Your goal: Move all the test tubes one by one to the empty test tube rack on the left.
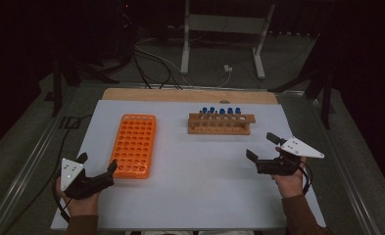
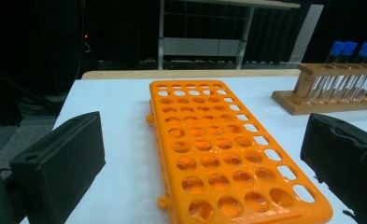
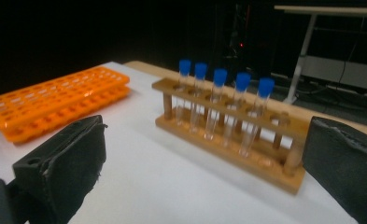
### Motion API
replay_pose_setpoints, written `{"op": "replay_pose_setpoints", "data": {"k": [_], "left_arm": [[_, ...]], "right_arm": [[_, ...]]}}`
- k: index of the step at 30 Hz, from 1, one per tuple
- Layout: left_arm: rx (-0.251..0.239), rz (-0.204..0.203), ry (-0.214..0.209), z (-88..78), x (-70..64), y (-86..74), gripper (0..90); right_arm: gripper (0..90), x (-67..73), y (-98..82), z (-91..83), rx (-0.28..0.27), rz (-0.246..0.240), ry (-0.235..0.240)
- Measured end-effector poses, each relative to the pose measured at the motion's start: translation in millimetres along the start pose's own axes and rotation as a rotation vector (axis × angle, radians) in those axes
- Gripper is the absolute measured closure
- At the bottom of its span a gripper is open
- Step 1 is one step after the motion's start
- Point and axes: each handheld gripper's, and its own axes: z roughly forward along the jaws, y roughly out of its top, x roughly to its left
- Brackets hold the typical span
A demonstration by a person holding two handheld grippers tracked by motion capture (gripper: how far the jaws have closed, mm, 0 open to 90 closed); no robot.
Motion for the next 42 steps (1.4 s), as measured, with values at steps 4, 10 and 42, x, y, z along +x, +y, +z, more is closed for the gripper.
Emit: {"op": "replay_pose_setpoints", "data": {"k": [4,10,42], "left_arm": [[0.003,0.002,-0.002,0.1,-0.2,-0.2,0.7],[0.002,0.002,-0.004,0.5,-1.1,-0.4,0.8],[-0.001,-0.037,-0.01,-0.5,2.4,-1.6,0.8]], "right_arm": [[0.0,-7.2,6.4,11.7,-0.007,0.011,0.001],[0.0,-17.4,19.1,35.5,0.0,0.003,-0.015],[30.7,-63.7,16.0,127.5,0.157,0.065,-0.175]]}}
